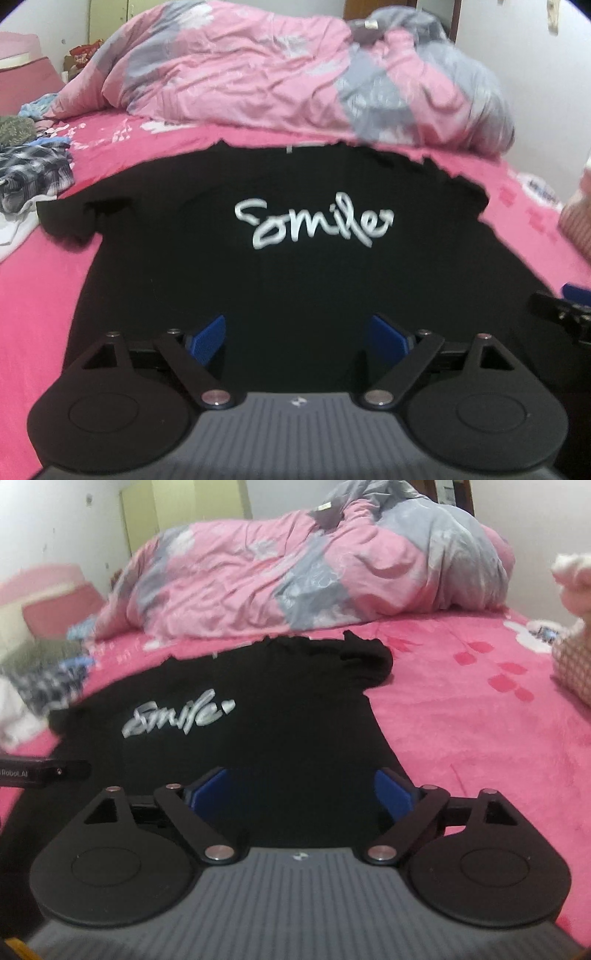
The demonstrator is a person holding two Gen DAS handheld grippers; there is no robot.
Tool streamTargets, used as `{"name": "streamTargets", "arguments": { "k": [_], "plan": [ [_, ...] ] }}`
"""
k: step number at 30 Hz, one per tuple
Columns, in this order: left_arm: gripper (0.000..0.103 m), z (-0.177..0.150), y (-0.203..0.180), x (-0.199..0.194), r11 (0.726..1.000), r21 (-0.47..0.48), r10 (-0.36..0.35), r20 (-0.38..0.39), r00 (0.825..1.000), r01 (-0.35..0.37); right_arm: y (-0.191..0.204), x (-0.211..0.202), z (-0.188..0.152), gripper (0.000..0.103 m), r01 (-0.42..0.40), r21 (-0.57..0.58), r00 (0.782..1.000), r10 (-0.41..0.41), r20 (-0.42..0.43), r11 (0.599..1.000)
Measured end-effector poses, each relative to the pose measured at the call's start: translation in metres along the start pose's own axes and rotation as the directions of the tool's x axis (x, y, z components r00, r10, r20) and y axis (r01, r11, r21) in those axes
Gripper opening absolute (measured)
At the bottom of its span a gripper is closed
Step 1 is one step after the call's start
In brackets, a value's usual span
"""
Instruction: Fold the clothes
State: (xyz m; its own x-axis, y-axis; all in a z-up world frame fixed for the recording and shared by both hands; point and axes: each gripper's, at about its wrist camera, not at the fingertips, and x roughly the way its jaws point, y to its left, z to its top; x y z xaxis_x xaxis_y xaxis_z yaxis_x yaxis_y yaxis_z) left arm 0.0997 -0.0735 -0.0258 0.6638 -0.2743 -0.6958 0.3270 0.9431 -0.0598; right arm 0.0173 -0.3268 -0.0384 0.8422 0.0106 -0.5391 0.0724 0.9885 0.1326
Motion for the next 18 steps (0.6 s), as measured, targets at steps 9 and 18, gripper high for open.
{"name": "streamTargets", "arguments": {
  "k": [9, 18],
  "plan": [
    [0.098, -0.014, -0.009, 0.015, 0.997, 0.043, 0.064, -0.035, 0.997, -0.062, 0.020, 0.019, -0.019, 0.102, 0.085, -0.089, 0.992, -0.093, -0.085, 0.992],
    [0.103, -0.013, -0.012, 0.018, 0.995, 0.039, 0.092, -0.047, 0.995, -0.091, 0.021, 0.021, -0.029, 0.102, 0.099, -0.095, 0.993, -0.105, -0.059, 0.991]
  ]
}}
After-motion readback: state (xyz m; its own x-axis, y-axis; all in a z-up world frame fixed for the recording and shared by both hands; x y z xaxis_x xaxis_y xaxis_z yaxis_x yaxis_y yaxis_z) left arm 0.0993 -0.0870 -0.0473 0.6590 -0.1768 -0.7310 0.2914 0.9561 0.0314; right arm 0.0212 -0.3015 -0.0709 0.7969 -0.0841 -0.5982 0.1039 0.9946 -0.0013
